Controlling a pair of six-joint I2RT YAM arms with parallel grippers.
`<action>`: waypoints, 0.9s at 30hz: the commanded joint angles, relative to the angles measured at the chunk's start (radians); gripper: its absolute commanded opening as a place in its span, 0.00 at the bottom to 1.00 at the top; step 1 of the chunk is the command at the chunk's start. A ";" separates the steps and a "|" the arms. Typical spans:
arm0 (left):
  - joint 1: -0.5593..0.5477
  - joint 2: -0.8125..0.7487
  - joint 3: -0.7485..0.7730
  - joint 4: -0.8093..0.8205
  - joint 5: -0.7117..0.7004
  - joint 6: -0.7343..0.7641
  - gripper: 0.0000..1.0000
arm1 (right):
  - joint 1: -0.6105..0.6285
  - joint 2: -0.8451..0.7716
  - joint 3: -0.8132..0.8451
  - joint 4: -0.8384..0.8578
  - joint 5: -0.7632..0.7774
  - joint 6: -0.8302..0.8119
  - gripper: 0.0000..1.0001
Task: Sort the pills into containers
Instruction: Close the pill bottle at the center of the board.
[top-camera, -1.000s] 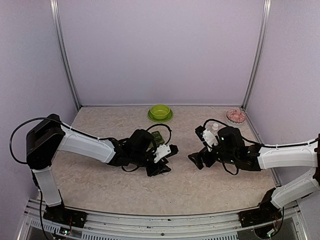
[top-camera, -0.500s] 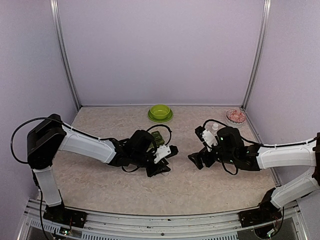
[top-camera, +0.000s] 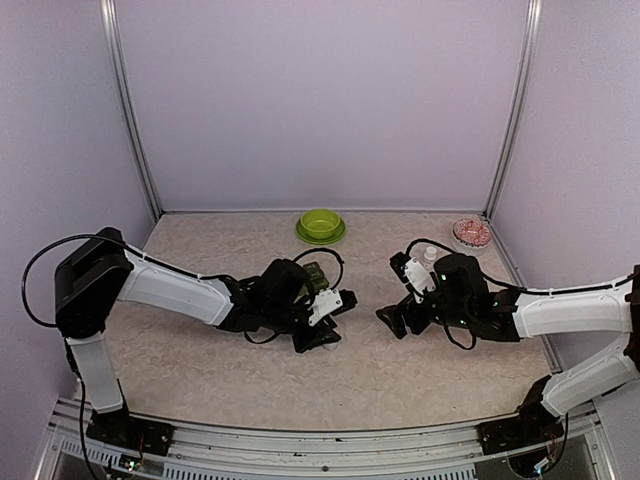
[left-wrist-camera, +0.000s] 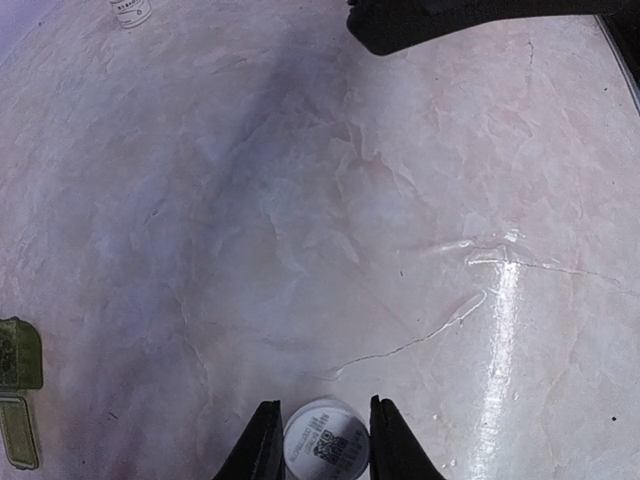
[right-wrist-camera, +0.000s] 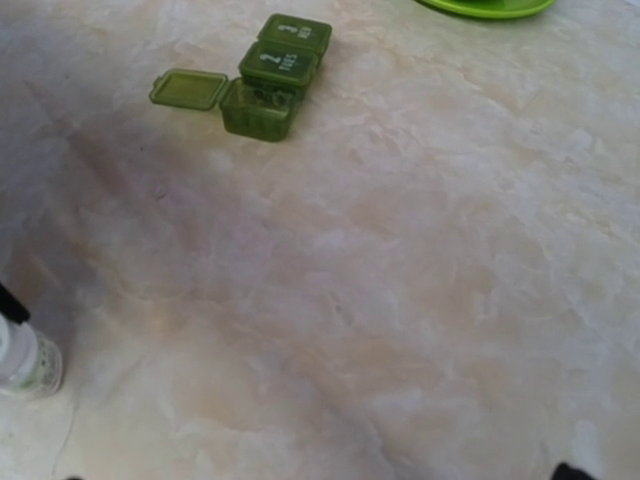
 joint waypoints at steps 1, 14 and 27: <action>0.008 0.024 0.022 -0.018 -0.009 -0.001 0.24 | -0.008 0.009 -0.007 0.018 0.001 -0.004 1.00; 0.015 -0.024 0.011 0.024 0.003 -0.056 0.08 | -0.010 -0.009 -0.041 0.077 -0.076 -0.014 1.00; 0.031 -0.166 -0.074 0.253 0.120 -0.236 0.10 | -0.008 -0.096 -0.156 0.359 -0.448 -0.013 0.93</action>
